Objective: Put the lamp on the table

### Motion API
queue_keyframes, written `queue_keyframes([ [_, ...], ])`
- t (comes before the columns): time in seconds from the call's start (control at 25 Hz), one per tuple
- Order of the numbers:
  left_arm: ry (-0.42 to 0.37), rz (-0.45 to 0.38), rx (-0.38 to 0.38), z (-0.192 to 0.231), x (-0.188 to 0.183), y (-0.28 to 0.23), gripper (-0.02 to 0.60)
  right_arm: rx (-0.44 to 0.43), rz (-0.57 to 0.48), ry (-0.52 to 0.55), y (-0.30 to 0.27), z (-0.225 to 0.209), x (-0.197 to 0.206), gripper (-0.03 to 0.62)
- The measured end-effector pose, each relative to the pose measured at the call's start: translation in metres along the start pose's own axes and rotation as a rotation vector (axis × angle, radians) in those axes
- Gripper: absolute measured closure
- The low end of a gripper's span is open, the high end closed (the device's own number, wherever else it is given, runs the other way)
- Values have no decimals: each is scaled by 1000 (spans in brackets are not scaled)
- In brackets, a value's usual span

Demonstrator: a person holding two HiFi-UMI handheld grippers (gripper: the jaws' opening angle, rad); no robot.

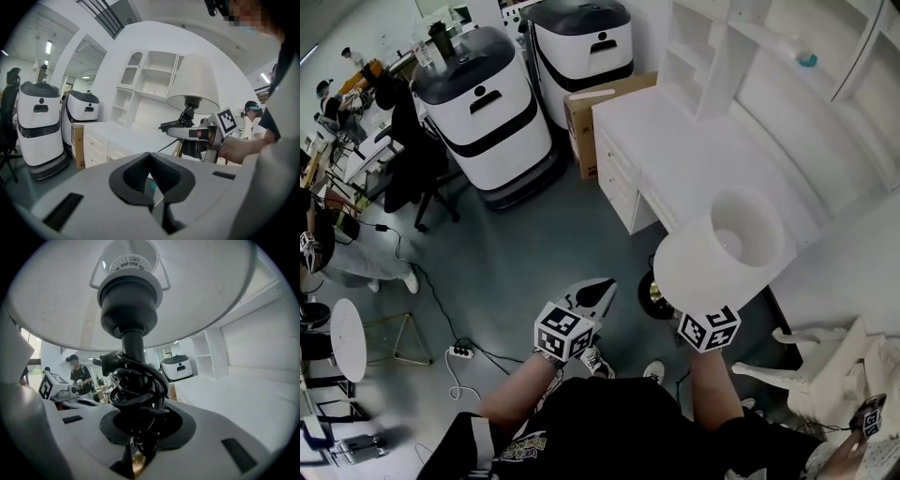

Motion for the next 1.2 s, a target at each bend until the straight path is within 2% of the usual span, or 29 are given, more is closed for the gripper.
queue_keyframes([
  [0.24, -18, 12, 38, 21, -4, 1, 575, 52, -16, -6, -14, 3, -4, 505],
  [0.56, -15, 14, 73, 25, -7, -9, 575, 85, -18, -27, -17, -4, -6, 505],
  [1.2, -21, 23, 79, 17, -41, -94, 575, 87, -9, -21, -26, -95, -34, 505],
])
Point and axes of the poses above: the fingertips, and each gripper's own axes: y backward along the fingers, z to its left, x out of its underside, the point moved 2 cm from there along y, backward along the fingers, and after that the axes turned 10 degrees about -x, right-handed, at the moved point
